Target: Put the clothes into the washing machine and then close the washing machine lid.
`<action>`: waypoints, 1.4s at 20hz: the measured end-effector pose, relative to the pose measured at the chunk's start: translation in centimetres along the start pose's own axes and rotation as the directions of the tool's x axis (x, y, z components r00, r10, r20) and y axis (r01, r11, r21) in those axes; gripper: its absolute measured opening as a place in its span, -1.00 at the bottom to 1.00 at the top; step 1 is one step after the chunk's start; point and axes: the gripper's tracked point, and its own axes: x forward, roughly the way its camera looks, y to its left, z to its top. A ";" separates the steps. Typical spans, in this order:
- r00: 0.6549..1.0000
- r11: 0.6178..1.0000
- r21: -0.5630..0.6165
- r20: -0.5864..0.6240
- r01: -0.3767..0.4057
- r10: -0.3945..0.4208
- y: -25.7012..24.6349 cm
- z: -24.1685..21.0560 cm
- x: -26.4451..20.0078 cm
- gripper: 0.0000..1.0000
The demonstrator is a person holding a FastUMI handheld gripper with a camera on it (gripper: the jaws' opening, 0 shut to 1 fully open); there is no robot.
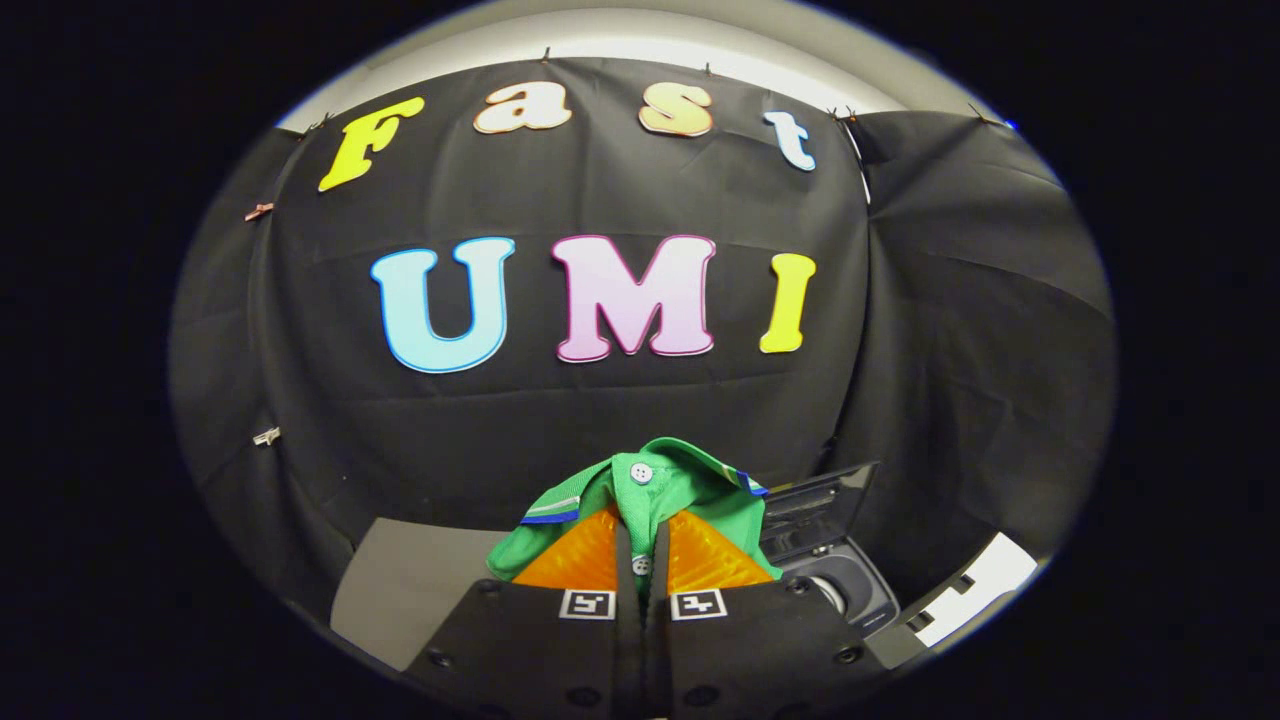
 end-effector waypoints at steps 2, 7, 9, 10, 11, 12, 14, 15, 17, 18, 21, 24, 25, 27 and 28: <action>1.000 1.000 0.007 -0.006 0.007 -0.007 -3.7 0.0 0.8 -0.89; 0.999 0.999 0.020 0.004 -0.038 0.038 -11.7 -0.9 3.5 -0.89; 0.999 0.999 0.017 -0.004 -0.040 0.040 -14.8 -1.9 4.5 -0.89; 0.999 0.999 0.024 -0.010 -0.040 0.040 -16.1 -2.5 5.1 -0.89; 0.999 0.999 0.027 -0.023 -0.040 0.041 -17.2 -3.3 5.7 -0.89; 0.999 0.999 0.022 -0.036 -0.032 0.033 -18.3 -4.2 6.1 -0.89; 0.997 0.999 0.009 -0.074 -0.031 0.032 -19.7 -6.5 7.6 -0.89; 0.995 0.999 -0.002 -0.091 -0.032 0.031 -20.2 -7.9 8.4 -0.89; 0.991 0.999 -0.025 -0.135 -0.025 0.021 -21.1 -11.0 9.8 -0.88; 0.987 0.999 -0.029 -0.158 -0.022 0.017 -21.6 -12.8 10.7 -0.89; 0.976 1.000 -0.006 -0.215 -0.016 0.014 -22.0 -17.3 13.1 -0.88; 0.955 0.999 -0.034 -0.296 -0.014 0.003 -22.5 -22.4 15.2 -0.88; 0.947 0.999 -0.045 -0.321 -0.014 -0.001 -22.8 -24.1 15.9 -0.89; 0.927 0.998 -0.069 -0.375 -0.011 -0.016 -23.2 -27.4 16.8 -0.88; 0.915 0.997 -0.081 -0.402 -0.012 -0.021 -23.2 -28.9 17.2 -0.89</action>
